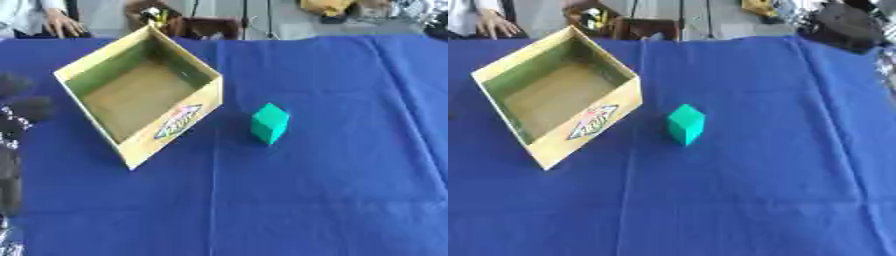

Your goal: Pick up objects on the table and place them in the box.

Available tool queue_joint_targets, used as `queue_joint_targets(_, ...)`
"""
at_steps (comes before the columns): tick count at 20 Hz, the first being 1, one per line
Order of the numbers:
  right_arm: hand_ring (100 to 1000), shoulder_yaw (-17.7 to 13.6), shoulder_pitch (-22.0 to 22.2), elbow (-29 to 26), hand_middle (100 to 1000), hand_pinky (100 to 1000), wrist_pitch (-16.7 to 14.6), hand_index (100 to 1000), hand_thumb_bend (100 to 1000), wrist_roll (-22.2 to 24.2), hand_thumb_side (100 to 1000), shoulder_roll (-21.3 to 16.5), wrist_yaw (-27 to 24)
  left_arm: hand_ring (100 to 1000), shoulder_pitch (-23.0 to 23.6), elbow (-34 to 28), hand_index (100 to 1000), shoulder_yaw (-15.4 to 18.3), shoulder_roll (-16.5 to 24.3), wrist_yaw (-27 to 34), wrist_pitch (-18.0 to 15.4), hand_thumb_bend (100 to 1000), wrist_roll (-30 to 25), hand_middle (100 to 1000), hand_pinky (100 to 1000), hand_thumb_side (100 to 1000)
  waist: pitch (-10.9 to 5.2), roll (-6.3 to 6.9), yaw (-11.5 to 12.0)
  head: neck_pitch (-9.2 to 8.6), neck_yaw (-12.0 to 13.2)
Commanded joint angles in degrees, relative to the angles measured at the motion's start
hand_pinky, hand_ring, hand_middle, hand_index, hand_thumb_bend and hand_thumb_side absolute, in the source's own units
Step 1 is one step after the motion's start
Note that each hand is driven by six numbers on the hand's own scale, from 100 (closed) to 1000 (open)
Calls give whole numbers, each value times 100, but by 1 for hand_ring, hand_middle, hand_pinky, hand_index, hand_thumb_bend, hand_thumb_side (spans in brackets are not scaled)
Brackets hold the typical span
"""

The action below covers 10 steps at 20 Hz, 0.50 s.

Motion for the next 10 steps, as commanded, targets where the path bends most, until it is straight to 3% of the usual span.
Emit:
queue_joint_targets(1,802,93,-47,-133,651,824,59,833,239,-231,879,-230,76,683,-68,-100,823,49,34,-7,-16,100,15,725,692,1000,-94,-9,5,-2,-8)
queue_joint_targets(10,816,262,-191,-134,676,823,-115,848,300,66,924,-371,300,682,-66,-100,823,54,45,-10,-23,100,29,726,692,1000,-103,-22,43,36,-68)
